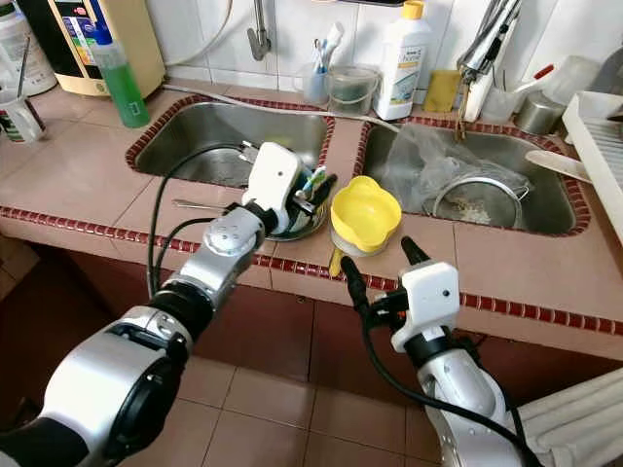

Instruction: Kitchen organization

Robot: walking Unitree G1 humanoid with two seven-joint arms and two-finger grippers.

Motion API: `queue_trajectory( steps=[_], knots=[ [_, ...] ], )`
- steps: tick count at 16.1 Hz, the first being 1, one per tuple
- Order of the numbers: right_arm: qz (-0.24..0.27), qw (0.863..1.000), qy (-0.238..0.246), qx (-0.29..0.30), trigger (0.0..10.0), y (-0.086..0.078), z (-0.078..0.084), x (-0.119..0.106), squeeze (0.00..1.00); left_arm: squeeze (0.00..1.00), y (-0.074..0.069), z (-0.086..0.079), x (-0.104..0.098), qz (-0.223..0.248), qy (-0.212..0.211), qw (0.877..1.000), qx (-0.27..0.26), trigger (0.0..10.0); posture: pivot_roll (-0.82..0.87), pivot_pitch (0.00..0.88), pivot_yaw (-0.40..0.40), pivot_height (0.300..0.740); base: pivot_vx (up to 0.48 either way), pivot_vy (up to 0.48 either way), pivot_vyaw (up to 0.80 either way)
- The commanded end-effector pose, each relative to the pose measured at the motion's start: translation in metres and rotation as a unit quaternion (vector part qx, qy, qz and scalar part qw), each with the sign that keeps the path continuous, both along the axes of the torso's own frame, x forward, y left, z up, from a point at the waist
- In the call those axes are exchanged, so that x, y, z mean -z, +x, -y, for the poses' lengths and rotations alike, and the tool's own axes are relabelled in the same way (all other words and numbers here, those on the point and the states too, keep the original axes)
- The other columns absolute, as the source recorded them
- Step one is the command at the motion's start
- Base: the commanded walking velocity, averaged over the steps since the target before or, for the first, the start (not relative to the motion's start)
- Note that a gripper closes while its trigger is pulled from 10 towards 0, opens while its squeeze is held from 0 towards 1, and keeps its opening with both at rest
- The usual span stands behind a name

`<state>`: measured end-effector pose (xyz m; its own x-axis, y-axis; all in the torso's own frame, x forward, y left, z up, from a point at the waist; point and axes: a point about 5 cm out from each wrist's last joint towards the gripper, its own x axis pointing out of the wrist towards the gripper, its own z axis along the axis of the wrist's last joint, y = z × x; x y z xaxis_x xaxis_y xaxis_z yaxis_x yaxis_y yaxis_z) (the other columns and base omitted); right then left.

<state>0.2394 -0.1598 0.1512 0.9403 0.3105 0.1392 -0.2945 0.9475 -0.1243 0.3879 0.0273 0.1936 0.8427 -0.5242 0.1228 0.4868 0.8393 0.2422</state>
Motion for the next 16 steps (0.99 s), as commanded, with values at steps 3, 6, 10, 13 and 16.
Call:
queue_trajectory(
  steps=[3,6,10,13,16],
  knots=[
    [0.007,1.0,0.001,-0.005,10.0,-0.004,-0.003,-0.006,0.0,0.0,0.002,0.0,-0.007,0.011,0.006,1.0,0.001,0.0,-0.19,0.081,0.028,0.74,0.0,0.0,0.0],
    [0.005,1.0,-0.001,-0.002,10.0,-0.006,-0.002,-0.005,0.0,0.0,0.002,0.002,-0.009,0.014,0.009,1.0,0.01,0.0,-0.19,0.085,0.029,0.74,0.0,0.0,0.0],
    [0.001,1.0,0.0,0.001,10.0,-0.01,-0.002,-0.005,0.0,0.0,0.001,0.007,-0.011,0.014,0.01,1.0,0.02,0.0,-0.2,0.098,0.032,0.74,0.0,0.0,0.0],
    [-0.003,1.0,-0.001,0.005,10.0,-0.012,-0.001,-0.004,0.0,0.0,0.0,0.01,-0.01,0.013,0.013,0.999,0.029,0.0,-0.2,0.105,0.035,0.74,0.0,0.0,0.0],
    [-0.008,1.0,0.0,0.009,10.0,-0.016,0.0,-0.002,0.0,0.0,-0.001,0.013,-0.009,0.013,0.017,0.999,0.04,0.0,-0.21,0.12,0.038,0.74,0.0,0.0,0.0]
  ],
)
